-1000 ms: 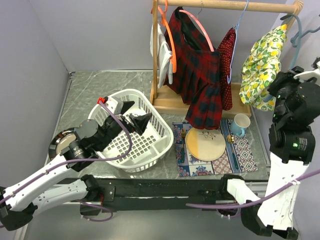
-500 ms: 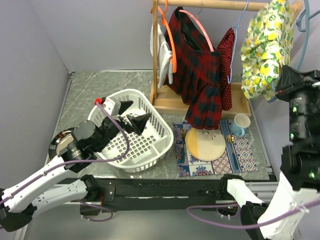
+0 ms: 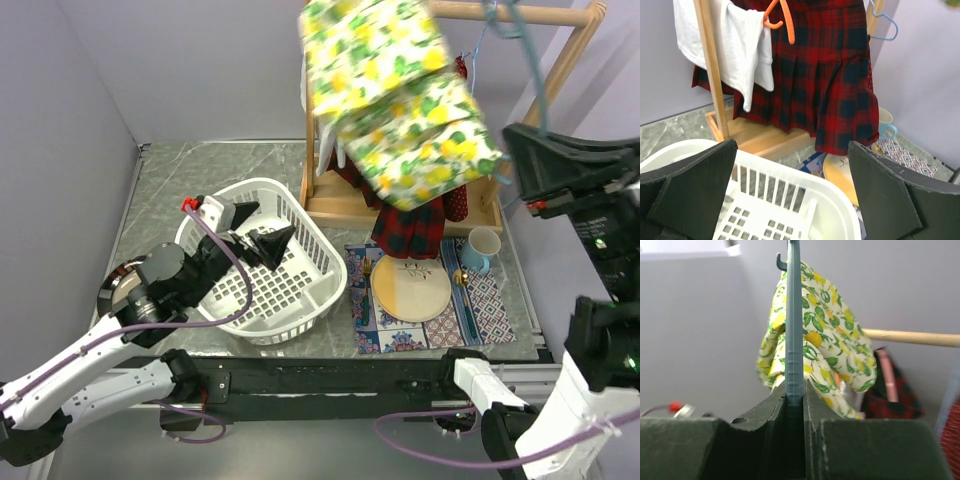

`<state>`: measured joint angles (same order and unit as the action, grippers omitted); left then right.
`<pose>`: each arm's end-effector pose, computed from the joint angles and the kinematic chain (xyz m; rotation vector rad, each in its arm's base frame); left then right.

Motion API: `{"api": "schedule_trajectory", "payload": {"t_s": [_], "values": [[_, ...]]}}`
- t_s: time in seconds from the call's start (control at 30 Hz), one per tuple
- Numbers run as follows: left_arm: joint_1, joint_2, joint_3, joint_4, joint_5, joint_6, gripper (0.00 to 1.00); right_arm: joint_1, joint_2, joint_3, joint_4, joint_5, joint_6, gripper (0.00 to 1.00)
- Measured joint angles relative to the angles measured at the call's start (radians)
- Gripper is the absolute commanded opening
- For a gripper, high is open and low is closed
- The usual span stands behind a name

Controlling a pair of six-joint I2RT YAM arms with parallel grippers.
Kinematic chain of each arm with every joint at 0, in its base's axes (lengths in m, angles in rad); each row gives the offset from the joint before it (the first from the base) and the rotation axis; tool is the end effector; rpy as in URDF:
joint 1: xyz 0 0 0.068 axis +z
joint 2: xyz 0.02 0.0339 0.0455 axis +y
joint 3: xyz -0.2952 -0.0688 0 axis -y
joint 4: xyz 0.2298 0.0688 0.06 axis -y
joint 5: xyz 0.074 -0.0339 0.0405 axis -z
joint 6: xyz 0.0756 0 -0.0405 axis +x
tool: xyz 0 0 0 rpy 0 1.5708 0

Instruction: Remove the skirt from the hanger

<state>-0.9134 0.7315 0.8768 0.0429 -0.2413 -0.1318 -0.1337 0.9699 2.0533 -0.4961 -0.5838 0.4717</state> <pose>0.1144 -0.1186 0.4309 0.3459 1.3817 -0.7020 0.0272 0.0384 0.6641 -0.2295 1.0843 0.5899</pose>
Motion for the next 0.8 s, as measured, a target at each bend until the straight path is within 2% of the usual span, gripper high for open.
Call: {"api": "schedule_trajectory", "payload": {"t_s": [0.17, 0.3, 0.47, 0.63, 0.8], "values": [[0.000, -0.029, 0.110, -0.126, 0.001, -0.012, 0.99, 0.005, -0.041, -0.274, 0.261, -0.247, 0.185, 0.00], [0.000, -0.076, 0.208, -0.201, 0.003, -0.023, 0.99, 0.056, -0.070, -0.417, 0.309, -0.321, 0.232, 0.00], [0.000, -0.108, 0.372, -0.322, -0.016, -0.074, 0.99, 0.285, -0.083, -0.531, 0.256, -0.286, 0.166, 0.00], [0.000, -0.163, 0.335, -0.358, -0.008, -0.122, 0.99, 0.547, -0.082, -0.635, 0.192, -0.177, 0.058, 0.00], [0.000, -0.117, 0.328, -0.447, 0.013, -0.155, 0.99, 0.661, -0.084, -0.742, 0.197, -0.066, 0.028, 0.00]]}}
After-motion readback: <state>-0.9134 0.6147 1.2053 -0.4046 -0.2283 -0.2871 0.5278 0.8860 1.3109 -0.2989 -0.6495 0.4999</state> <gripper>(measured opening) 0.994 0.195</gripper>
